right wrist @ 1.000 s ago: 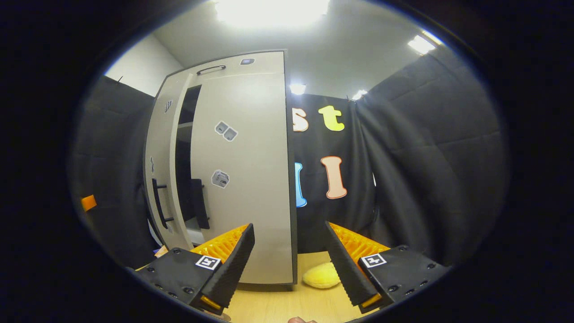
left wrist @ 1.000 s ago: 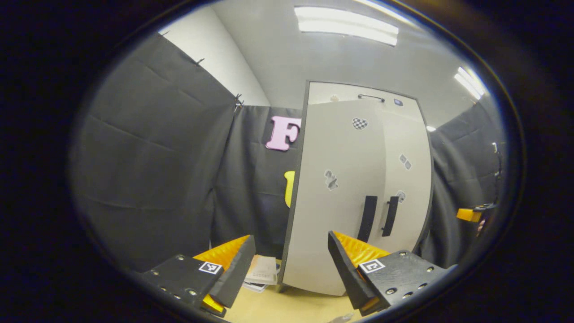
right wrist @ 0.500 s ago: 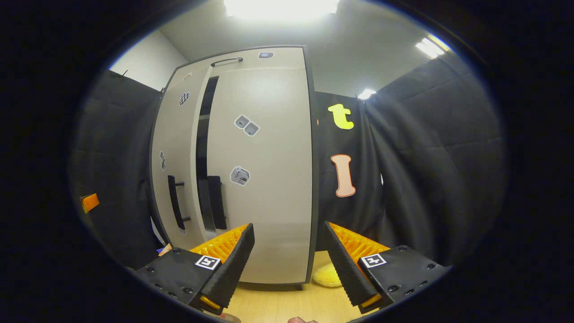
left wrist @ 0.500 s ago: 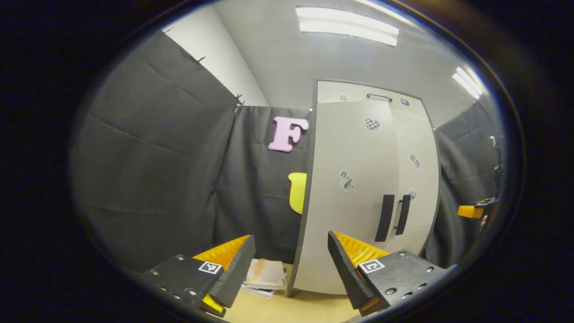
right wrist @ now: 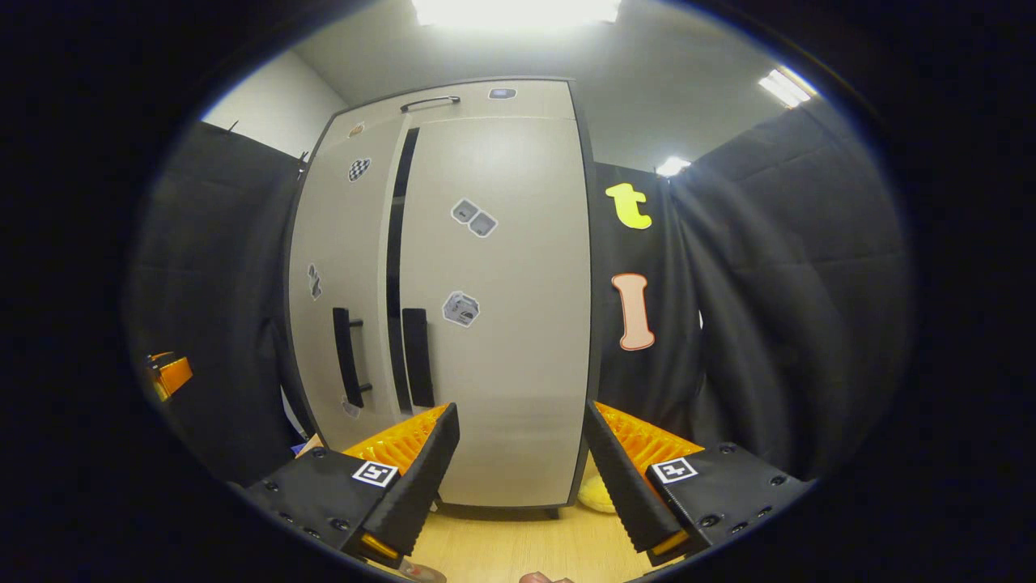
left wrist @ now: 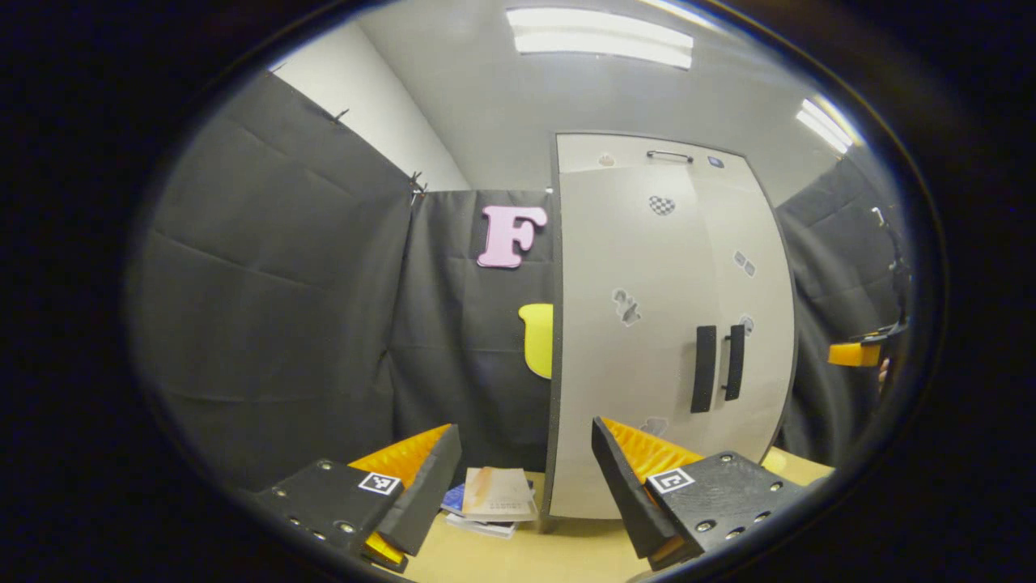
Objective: Grasp the bottle in the cabinet with the left hand and place it on the coaster, then close the right door with the right hand and the left door with the left hand.
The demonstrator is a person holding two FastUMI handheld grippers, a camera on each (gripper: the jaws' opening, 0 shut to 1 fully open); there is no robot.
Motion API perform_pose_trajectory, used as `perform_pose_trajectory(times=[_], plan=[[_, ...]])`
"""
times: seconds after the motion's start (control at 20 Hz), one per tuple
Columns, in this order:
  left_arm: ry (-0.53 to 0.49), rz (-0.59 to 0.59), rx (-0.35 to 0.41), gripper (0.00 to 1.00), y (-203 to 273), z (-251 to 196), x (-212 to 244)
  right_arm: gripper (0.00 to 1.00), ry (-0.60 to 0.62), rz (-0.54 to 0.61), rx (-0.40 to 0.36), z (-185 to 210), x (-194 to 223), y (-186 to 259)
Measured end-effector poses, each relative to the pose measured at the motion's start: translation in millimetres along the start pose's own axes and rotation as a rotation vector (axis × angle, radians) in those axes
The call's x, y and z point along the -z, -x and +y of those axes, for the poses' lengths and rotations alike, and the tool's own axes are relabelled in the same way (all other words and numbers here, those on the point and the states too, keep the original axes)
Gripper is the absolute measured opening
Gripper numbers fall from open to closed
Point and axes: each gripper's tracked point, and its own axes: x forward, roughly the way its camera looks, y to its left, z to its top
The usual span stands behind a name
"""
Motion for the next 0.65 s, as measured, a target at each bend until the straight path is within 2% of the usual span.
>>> perform_pose_trajectory(times=[0.05,0.1,0.2,0.25,0.55,0.6,0.65], plan=[[-0.001,0.008,0.002,1.00,-1,1,4,0.98,0.005,0.004,0.001,1,1,2],[-0.002,0.024,0.000,0.94,-3,2,10,0.98,0.009,0.008,0.004,2,1,5],[-0.008,0.060,-0.001,0.94,-6,4,26,0.98,0.010,0.012,0.011,2,1,10],[-0.015,0.076,0.001,1.00,-6,5,34,0.98,0.012,0.015,0.018,3,1,13],[-0.018,0.131,0.063,1.00,5,-2,71,0.98,0.059,0.074,0.065,-1,14,33],[-0.009,0.133,0.066,1.00,7,-3,73,0.94,0.063,0.081,0.067,-3,16,37],[-0.003,0.131,0.066,1.00,8,-4,71,0.96,0.062,0.088,0.068,-6,19,40]])
